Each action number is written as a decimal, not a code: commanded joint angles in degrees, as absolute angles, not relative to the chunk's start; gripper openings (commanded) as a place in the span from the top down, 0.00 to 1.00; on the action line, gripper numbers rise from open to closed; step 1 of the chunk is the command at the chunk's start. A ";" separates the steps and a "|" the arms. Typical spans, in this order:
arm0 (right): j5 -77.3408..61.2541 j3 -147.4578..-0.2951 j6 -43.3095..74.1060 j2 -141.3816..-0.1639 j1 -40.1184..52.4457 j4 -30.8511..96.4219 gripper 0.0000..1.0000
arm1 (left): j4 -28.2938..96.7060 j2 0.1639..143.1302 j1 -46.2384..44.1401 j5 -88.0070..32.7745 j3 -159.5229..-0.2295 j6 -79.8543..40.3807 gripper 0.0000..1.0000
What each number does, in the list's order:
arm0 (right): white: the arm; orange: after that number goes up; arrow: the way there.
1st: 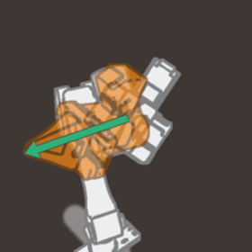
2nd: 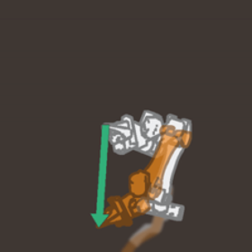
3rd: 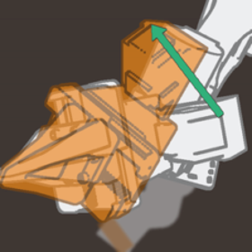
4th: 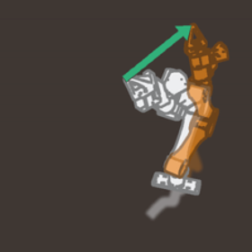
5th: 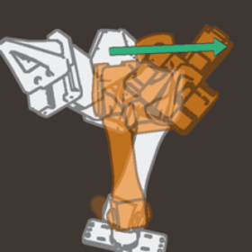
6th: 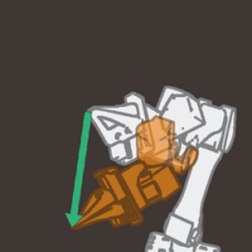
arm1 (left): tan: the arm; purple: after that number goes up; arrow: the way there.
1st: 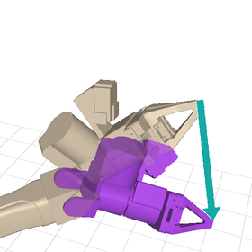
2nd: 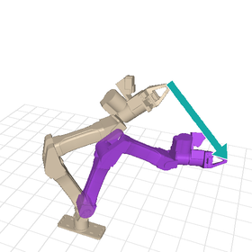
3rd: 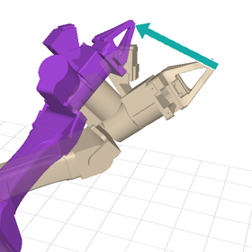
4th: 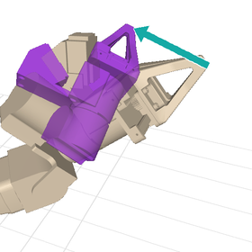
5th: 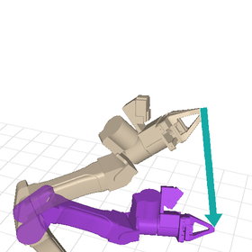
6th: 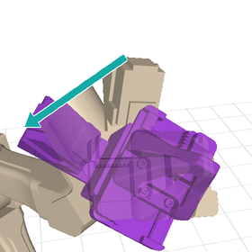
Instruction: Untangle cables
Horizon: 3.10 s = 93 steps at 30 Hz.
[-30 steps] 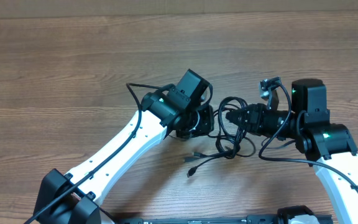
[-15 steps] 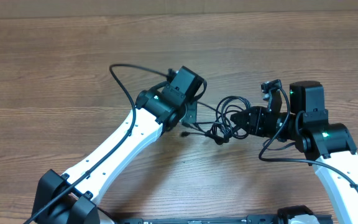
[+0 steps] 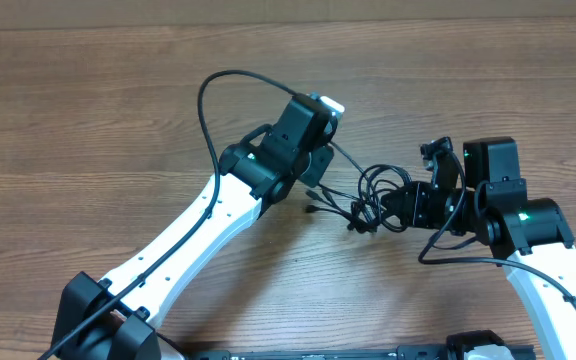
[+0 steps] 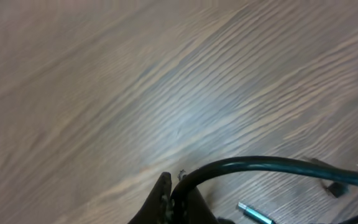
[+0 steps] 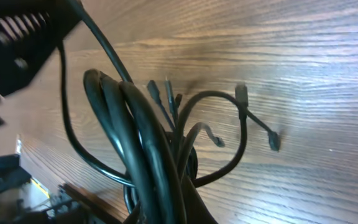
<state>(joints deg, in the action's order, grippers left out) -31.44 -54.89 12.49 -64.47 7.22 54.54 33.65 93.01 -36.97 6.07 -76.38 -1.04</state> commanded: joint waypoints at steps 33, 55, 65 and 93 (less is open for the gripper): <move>-25.56 -55.09 7.46 -63.90 7.07 57.06 0.96 | 29.95 89.34 -31.51 -6.37 -77.01 13.02 0.43; -25.54 -55.09 13.74 -63.90 7.07 54.13 0.96 | 45.69 89.36 -31.53 -33.26 -77.01 -18.83 0.00; -25.61 -55.09 15.27 -63.90 7.07 53.25 0.96 | 46.09 89.36 -31.62 -38.26 -77.01 -44.25 0.00; -37.67 -55.09 17.58 -61.39 7.07 48.60 0.96 | 46.70 89.73 -37.17 -23.11 -76.99 -80.18 0.23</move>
<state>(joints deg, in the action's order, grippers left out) -36.01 -54.85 17.98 -63.96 7.20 49.08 46.74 90.85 -36.82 -25.69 -76.38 -76.49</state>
